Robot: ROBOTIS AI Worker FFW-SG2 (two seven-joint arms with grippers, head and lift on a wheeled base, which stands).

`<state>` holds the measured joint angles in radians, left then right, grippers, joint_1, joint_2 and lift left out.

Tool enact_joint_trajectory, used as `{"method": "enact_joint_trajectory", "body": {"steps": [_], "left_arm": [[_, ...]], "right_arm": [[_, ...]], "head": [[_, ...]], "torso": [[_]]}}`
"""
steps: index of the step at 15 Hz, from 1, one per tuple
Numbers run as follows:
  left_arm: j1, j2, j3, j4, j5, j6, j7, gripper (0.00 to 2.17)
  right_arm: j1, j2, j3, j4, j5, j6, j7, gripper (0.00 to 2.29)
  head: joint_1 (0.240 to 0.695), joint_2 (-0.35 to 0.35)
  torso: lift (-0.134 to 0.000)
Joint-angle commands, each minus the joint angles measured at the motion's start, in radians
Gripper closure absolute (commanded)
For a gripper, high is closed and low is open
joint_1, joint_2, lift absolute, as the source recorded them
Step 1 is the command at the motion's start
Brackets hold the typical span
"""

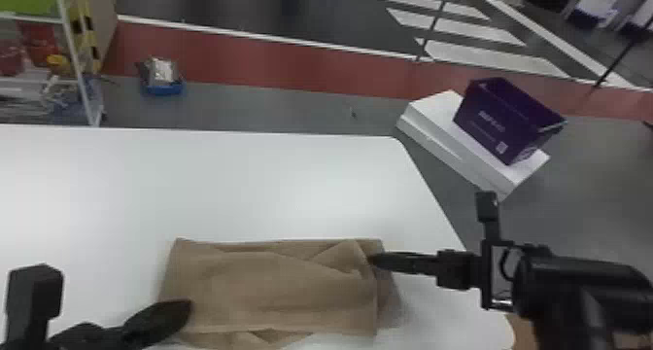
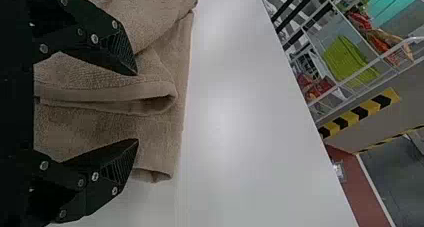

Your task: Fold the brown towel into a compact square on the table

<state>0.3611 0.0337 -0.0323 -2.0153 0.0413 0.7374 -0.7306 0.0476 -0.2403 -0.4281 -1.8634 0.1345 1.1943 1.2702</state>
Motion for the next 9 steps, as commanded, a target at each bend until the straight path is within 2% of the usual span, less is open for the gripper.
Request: {"method": "enact_joint_trajectory", "body": {"steps": [1, 5, 9], "left_arm": [[0.013, 0.006, 0.034, -0.005, -0.011, 0.001, 0.0, 2.14], [0.022, 0.026, 0.078, -0.006, -0.038, -0.005, 0.013, 2.14], [0.042, 0.026, 0.15, -0.036, -0.034, -0.005, 0.003, 2.14]], "right_arm": [[0.0, -0.001, -0.001, 0.0, -0.003, 0.002, 0.0, 0.48], [-0.002, -0.001, 0.003, -0.002, -0.003, 0.011, 0.0, 0.48], [-0.008, 0.003, 0.003, -0.025, -0.015, 0.029, 0.0, 0.39]], "head": [[0.695, -0.35], [0.695, -0.306], [0.695, -0.251]], "torso": [[-0.124], [-0.124], [-0.124]]}}
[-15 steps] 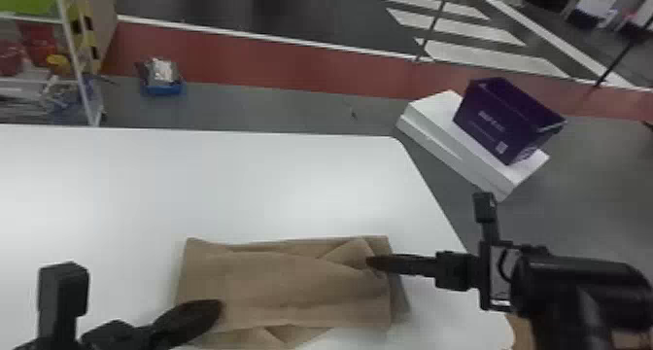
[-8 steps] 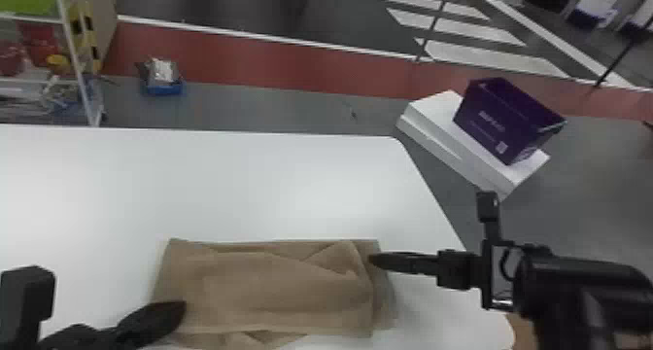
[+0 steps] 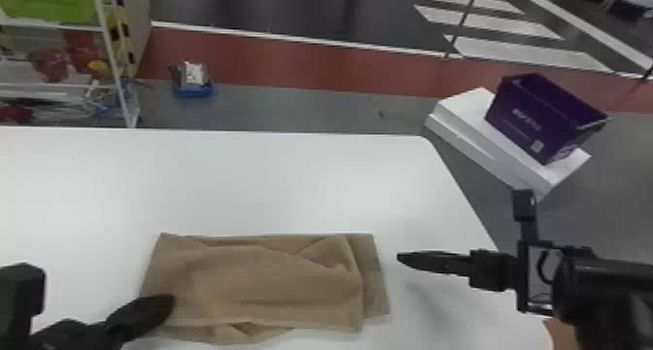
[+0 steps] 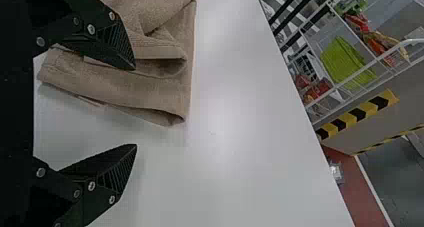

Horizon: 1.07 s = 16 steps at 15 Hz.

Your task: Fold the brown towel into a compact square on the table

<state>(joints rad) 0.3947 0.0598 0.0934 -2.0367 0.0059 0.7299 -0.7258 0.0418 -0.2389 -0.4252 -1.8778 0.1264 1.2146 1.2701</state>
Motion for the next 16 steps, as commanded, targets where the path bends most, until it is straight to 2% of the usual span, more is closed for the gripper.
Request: {"method": "enact_joint_trajectory", "body": {"steps": [1, 4, 5, 8, 11, 14, 16], "left_arm": [[0.013, 0.0, 0.039, -0.026, 0.002, 0.015, -0.004, 2.14], [0.049, -0.002, 0.1, -0.119, 0.075, 0.085, -0.044, 2.14], [0.056, -0.002, 0.108, -0.152, 0.105, 0.104, -0.05, 2.14], [0.058, -0.009, 0.117, -0.198, 0.154, 0.165, -0.066, 2.14], [0.035, -0.012, 0.112, -0.184, 0.155, 0.165, -0.063, 2.14], [0.0, -0.012, 0.114, -0.14, 0.154, 0.162, -0.064, 2.14], [-0.03, -0.012, 0.114, -0.103, 0.151, 0.162, -0.063, 2.14]], "right_arm": [[-0.002, 0.006, 0.0, -0.026, -0.01, 0.015, 0.0, 0.39], [-0.003, 0.029, 0.019, -0.087, -0.024, 0.018, -0.006, 0.39], [-0.017, 0.049, 0.025, -0.095, -0.025, 0.021, -0.015, 0.39], [-0.026, 0.112, 0.086, -0.13, -0.019, 0.024, -0.104, 0.39], [-0.057, 0.136, 0.174, -0.118, -0.002, 0.015, -0.19, 0.4], [-0.094, 0.173, 0.227, -0.053, 0.024, -0.01, -0.216, 0.41], [-0.114, 0.184, 0.26, -0.024, 0.05, -0.01, -0.219, 0.5]], "head": [[0.695, -0.239], [0.695, -0.204], [0.695, -0.181], [0.695, -0.154], [0.695, -0.119], [0.695, -0.082], [0.695, -0.042]], "torso": [[-0.124], [-0.124], [-0.124], [-0.124], [-0.124], [-0.124], [-0.124]]}}
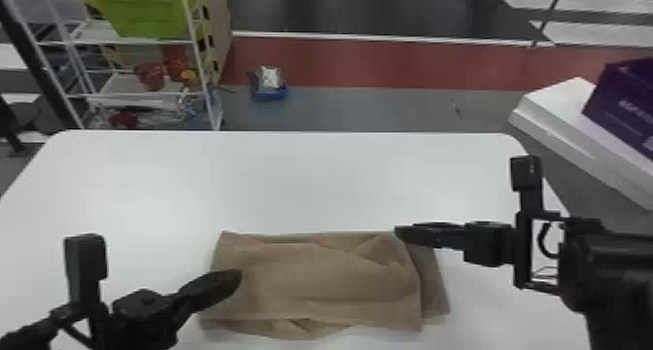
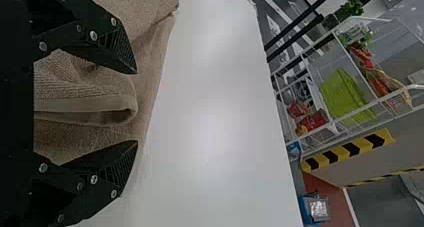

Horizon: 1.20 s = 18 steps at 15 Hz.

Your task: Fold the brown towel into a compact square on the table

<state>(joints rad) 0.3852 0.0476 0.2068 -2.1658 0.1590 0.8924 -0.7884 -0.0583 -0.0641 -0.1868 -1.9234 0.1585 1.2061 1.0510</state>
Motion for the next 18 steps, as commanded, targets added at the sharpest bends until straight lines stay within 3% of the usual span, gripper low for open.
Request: {"method": "enact_joint_trajectory", "body": {"steps": [1, 4, 6, 8, 11, 18], "left_arm": [[-0.029, 0.0, 0.0, 0.034, -0.003, -0.003, 0.001, 2.14], [-0.072, 0.0, -0.001, 0.069, 0.001, -0.031, 0.006, 2.14], [-0.123, -0.002, -0.024, 0.124, -0.001, -0.071, 0.02, 2.14], [-0.175, -0.002, -0.046, 0.19, -0.003, -0.108, 0.034, 2.14], [-0.203, -0.002, -0.066, 0.233, 0.001, -0.108, 0.028, 2.14], [-0.19, 0.009, -0.073, 0.274, -0.067, -0.169, 0.072, 2.14]], "right_arm": [[-0.015, 0.012, 0.027, 0.026, 0.023, 0.002, 0.0, 0.5], [-0.015, 0.01, 0.026, 0.026, 0.029, 0.017, 0.001, 0.58], [-0.028, 0.004, 0.026, 0.043, 0.038, 0.023, 0.006, 1.01], [-0.031, 0.004, 0.024, 0.052, 0.049, 0.027, 0.015, 1.2], [-0.031, 0.004, 0.021, 0.052, 0.056, 0.042, 0.02, 1.2], [-0.023, 0.001, 0.012, 0.05, 0.036, 0.051, 0.031, 1.2]], "head": [[0.695, -0.031], [0.695, -0.007], [0.695, -0.006], [0.695, -0.012], [0.695, -0.03], [0.695, -0.035]], "torso": [[-0.124], [-0.124], [-0.124], [-0.124], [-0.124], [-0.124]]}}
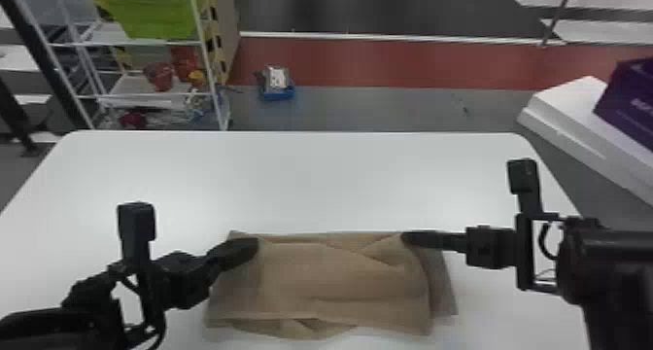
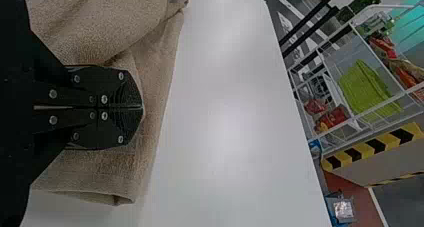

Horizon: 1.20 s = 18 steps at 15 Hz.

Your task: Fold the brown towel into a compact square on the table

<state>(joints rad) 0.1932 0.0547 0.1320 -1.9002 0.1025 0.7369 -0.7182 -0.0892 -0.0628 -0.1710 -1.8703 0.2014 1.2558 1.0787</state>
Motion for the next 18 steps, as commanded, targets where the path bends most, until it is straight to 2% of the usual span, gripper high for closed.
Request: {"method": "enact_joint_trajectory", "body": {"steps": [1, 6, 12, 13, 15, 18], "left_arm": [[0.006, 0.001, 0.001, 0.01, -0.021, -0.029, 0.008, 2.14], [0.015, -0.001, -0.003, 0.01, -0.033, -0.041, 0.026, 2.14], [0.029, -0.003, 0.004, -0.011, -0.03, -0.047, 0.022, 2.14], [0.034, -0.003, 0.006, -0.019, -0.029, -0.047, 0.02, 2.14], [0.041, -0.003, 0.011, -0.036, -0.021, -0.047, 0.013, 2.14], [0.063, -0.003, 0.029, -0.076, 0.013, -0.023, 0.0, 2.14]], "right_arm": [[0.017, 0.0, -0.01, -0.013, -0.011, 0.017, 0.006, 1.2], [0.026, -0.017, -0.088, -0.145, -0.073, 0.152, 0.032, 1.2], [0.013, -0.025, -0.182, -0.187, -0.103, 0.222, 0.029, 1.2], [0.0, -0.026, -0.197, -0.185, -0.112, 0.219, 0.027, 1.2], [-0.037, -0.043, -0.191, -0.105, -0.112, 0.21, 0.0, 1.2], [-0.04, -0.035, -0.182, -0.055, -0.115, 0.176, -0.02, 1.2]], "head": [[0.695, -0.026], [0.695, -0.023], [0.695, -0.061], [0.695, -0.065], [0.695, -0.078], [0.695, -0.099]], "torso": [[-0.124], [-0.124], [-0.124], [-0.124], [-0.124], [-0.124]]}}
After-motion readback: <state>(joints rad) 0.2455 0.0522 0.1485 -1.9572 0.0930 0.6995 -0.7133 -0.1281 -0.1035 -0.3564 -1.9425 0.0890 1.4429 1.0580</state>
